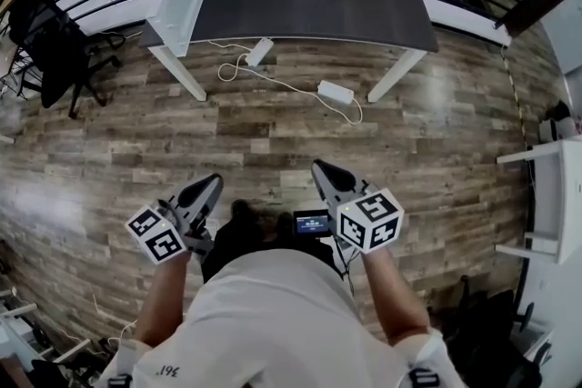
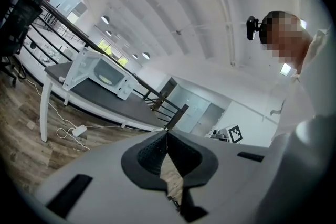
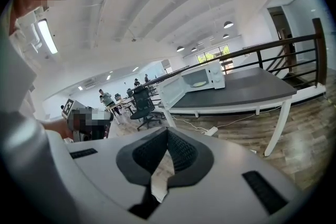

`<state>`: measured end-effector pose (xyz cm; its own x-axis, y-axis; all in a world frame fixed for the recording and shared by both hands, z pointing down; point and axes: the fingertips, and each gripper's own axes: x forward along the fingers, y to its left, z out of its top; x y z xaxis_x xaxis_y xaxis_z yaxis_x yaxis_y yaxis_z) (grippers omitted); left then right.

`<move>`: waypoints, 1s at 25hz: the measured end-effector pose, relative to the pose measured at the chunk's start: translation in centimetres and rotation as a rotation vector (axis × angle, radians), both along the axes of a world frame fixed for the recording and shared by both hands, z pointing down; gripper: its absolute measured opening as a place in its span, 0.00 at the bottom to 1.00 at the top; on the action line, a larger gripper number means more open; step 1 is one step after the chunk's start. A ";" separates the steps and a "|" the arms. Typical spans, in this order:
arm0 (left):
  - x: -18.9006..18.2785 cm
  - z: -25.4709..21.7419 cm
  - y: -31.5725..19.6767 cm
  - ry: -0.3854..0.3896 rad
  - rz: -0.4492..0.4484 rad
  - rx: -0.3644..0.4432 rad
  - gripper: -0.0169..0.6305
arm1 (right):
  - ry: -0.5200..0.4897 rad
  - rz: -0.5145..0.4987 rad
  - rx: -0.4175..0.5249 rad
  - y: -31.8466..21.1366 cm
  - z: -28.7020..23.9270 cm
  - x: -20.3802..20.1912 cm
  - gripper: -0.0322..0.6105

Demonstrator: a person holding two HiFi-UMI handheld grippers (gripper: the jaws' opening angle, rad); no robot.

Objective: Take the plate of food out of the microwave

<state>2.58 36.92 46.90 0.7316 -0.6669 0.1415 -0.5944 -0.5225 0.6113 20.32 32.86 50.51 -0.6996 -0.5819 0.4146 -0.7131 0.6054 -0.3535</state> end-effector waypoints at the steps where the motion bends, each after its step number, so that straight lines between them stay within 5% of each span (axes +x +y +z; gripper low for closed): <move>1: 0.0 0.1 -0.9 0.000 0.004 0.002 0.03 | 0.002 0.002 -0.004 -0.8 0.3 -0.1 0.03; 25: -10.7 -1.0 -33.5 0.014 0.154 0.033 0.03 | 0.063 0.147 0.012 -29.3 -1.1 -13.0 0.03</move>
